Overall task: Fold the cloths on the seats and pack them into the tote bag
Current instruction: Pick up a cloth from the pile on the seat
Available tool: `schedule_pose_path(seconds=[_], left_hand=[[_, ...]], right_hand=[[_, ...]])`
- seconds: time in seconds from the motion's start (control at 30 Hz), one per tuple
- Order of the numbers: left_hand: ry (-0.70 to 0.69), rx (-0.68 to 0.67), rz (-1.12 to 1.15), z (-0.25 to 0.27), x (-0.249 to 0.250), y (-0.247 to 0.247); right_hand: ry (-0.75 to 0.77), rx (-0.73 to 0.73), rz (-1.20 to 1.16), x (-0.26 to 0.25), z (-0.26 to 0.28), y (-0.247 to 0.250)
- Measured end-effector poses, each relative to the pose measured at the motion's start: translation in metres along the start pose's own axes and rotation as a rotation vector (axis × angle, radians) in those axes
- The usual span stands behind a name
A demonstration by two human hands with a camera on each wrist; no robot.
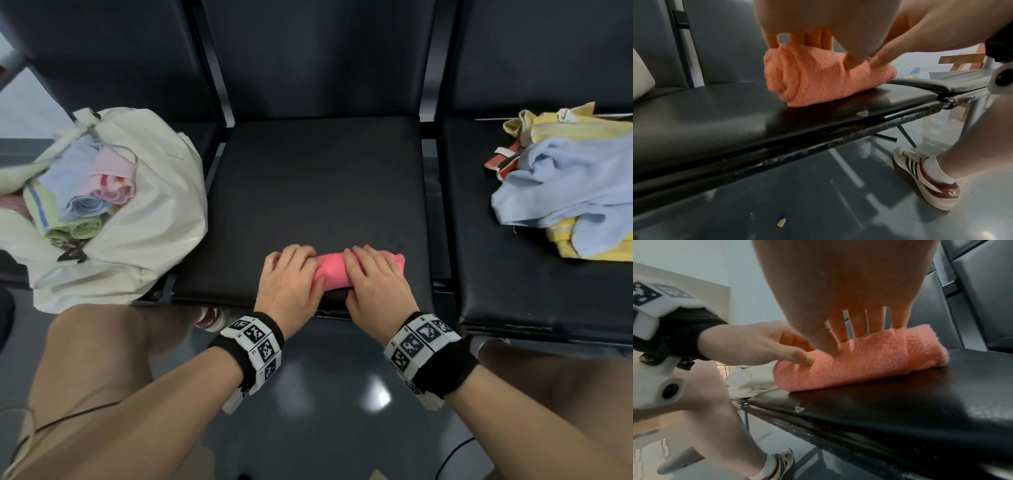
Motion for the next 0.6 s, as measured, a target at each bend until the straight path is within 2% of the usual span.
schedule_pose_path(seconds=[0.1, 0.27, 0.5, 0.6], left_hand=[[0.012, -0.056, -0.043, 0.0, 0.004, -0.002], [0.056, -0.296, -0.025, 0.005, 0.008, -0.012], [0.034, -0.439, -0.061, 0.018, 0.008, 0.0], [0.038, -0.499, -0.018, 0.036, 0.012, 0.011]], right_hand=[[-0.043, -0.134, 0.092, -0.004, 0.0, -0.007], [-0.038, -0.138, 0.107, -0.004, -0.008, -0.013], [-0.046, -0.104, 0.238, -0.018, 0.01, -0.009], [-0.003, -0.192, 0.298, -0.026, 0.028, -0.006]])
Point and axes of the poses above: each hand's wrist, its own z-axis away from the middle knuckle, its own y-axis out of the back of the hand, x = y × z, the point moved 2 cm from there along -z, towards the middle knuckle, and after that the axes turned 15 degrees about -y, right-handed, at the moved point
